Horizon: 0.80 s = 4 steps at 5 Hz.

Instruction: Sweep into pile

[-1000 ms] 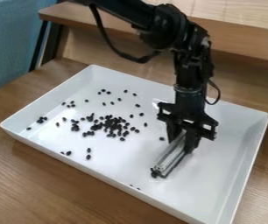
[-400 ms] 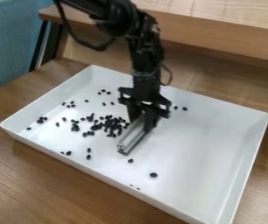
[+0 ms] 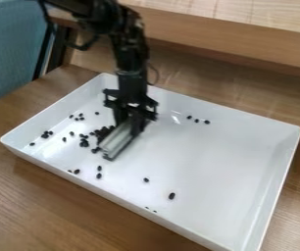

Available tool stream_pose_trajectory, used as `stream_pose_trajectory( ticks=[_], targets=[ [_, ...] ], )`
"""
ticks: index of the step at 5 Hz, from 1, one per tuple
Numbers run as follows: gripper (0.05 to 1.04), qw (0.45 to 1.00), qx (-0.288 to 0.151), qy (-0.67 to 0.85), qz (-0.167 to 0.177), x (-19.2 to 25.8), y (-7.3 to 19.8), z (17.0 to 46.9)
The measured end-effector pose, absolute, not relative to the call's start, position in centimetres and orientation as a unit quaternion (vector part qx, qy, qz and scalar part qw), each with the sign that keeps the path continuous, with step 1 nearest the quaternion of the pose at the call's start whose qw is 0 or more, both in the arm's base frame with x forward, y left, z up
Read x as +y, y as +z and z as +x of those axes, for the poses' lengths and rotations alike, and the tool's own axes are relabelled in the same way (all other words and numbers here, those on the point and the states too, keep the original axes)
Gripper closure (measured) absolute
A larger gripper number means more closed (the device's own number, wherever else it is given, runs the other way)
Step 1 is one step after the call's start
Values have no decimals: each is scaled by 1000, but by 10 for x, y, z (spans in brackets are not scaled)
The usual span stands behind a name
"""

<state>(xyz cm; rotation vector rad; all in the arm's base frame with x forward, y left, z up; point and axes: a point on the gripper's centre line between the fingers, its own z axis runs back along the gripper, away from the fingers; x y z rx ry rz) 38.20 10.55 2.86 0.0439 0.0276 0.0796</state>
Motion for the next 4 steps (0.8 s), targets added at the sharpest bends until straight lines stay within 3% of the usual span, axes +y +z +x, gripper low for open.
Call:
stream_pose_trajectory(
  ticks=[2, 3, 4],
  targets=[
    [690, 998, 29, 62, 16, 158, 31, 364],
    [690, 998, 29, 56, 10, 156, 31, 365],
    [615, 999, 27, 28, 9, 135, 29, 376]
  ],
)
